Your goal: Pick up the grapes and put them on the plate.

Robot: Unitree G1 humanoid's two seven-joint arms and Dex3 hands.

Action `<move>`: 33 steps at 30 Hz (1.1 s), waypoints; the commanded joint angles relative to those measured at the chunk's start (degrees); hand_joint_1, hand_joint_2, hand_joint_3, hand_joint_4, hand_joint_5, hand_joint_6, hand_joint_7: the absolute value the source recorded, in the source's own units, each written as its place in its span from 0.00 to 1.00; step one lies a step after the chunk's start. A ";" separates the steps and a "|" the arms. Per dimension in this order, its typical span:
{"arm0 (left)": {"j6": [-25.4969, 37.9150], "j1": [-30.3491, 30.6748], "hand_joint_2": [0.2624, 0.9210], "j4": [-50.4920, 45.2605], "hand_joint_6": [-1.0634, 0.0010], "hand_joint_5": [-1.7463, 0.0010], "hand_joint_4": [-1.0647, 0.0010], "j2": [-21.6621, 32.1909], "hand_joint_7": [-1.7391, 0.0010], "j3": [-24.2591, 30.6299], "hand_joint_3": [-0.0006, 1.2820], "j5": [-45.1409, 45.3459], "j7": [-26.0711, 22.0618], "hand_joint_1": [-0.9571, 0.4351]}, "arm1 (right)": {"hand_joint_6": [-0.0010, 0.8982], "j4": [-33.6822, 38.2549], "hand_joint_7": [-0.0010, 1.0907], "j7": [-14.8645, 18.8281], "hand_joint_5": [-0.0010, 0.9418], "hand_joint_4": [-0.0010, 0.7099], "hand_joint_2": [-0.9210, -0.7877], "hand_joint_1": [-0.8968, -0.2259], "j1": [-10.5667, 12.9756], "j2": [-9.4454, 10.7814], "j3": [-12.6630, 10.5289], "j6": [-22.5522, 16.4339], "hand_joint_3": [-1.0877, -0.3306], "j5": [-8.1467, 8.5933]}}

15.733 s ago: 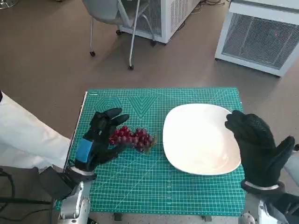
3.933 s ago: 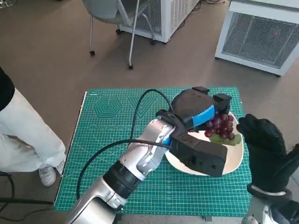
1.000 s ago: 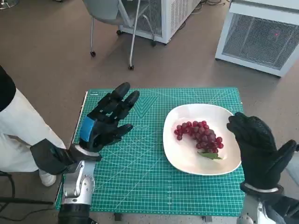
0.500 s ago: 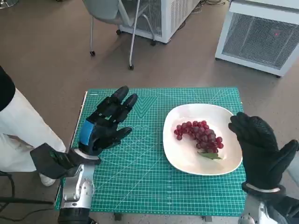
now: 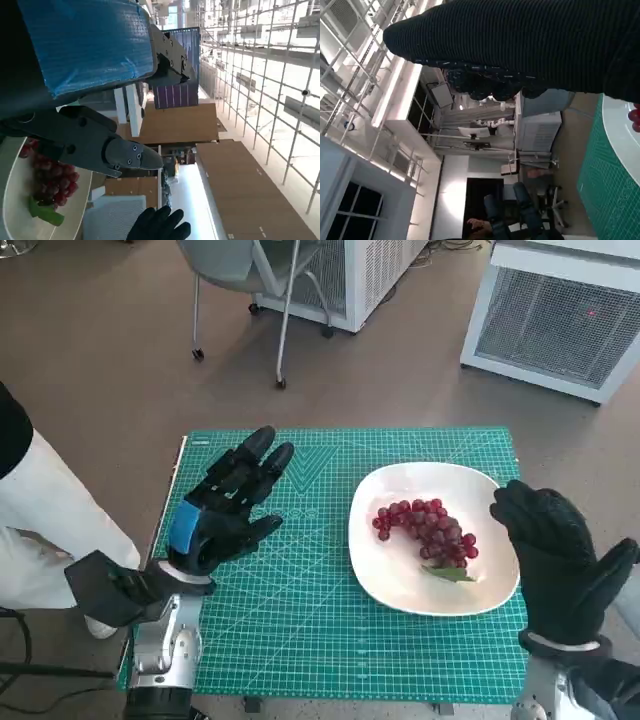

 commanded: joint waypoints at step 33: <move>-5.47 2.13 1.00 2.30 0.61 0.99 0.66 0.00 0.99 -0.93 0.09 2.53 -0.98 0.73 | 0.43 2.02 0.60 1.77 0.13 0.93 0.00 0.75 -0.66 -0.72 -0.47 1.31 0.81 1.06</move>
